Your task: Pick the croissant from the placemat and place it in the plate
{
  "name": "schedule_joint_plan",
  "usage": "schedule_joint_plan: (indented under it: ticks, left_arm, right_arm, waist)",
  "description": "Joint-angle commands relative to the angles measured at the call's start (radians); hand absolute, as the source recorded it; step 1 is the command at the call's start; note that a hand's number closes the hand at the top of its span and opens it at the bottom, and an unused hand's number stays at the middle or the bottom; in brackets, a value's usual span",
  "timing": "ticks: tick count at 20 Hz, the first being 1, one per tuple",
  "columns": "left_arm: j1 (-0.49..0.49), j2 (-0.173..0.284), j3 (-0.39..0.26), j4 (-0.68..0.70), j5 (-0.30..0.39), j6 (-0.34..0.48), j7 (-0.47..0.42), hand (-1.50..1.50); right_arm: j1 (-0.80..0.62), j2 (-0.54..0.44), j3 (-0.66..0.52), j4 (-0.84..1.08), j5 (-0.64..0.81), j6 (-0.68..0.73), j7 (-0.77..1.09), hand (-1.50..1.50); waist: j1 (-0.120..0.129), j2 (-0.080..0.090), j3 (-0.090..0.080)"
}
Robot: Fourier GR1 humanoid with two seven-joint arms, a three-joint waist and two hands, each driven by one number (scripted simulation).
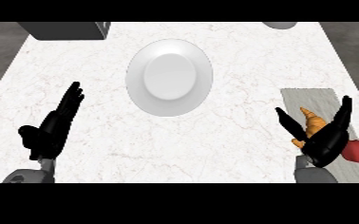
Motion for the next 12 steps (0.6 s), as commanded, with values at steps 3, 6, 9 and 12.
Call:
schedule_joint_plan:
  ticks: [3, 6, 9, 12]
  left_arm:
    - [0.001, -0.005, 0.003, -0.017, -0.009, 0.009, 0.017, 0.0]
    - [0.025, 0.006, 0.008, -0.014, 0.002, -0.015, 0.007, 0.0]
    - [0.017, 0.0, 0.013, 0.031, -0.004, -0.03, -0.029, 0.0]
    - [-0.006, -0.021, 0.01, 0.032, -0.027, -0.011, -0.03, 0.0]
  right_arm:
    - [0.112, -0.002, 0.012, -0.053, 0.242, 0.167, 0.326, -1.5]
    - [0.108, -0.057, 0.015, -0.11, 0.29, 0.365, 0.488, -1.5]
    - [0.094, -0.074, 0.032, -0.214, 0.332, 0.535, 0.668, -1.5]
    - [0.095, -0.081, 0.053, -0.347, 0.353, 0.682, 0.81, -1.5]
  waist:
    - [-0.003, -0.002, -0.002]
    - [0.001, -0.004, -0.005]
    - [-0.003, -0.001, -0.002]
    - [-0.002, -0.001, 0.001]
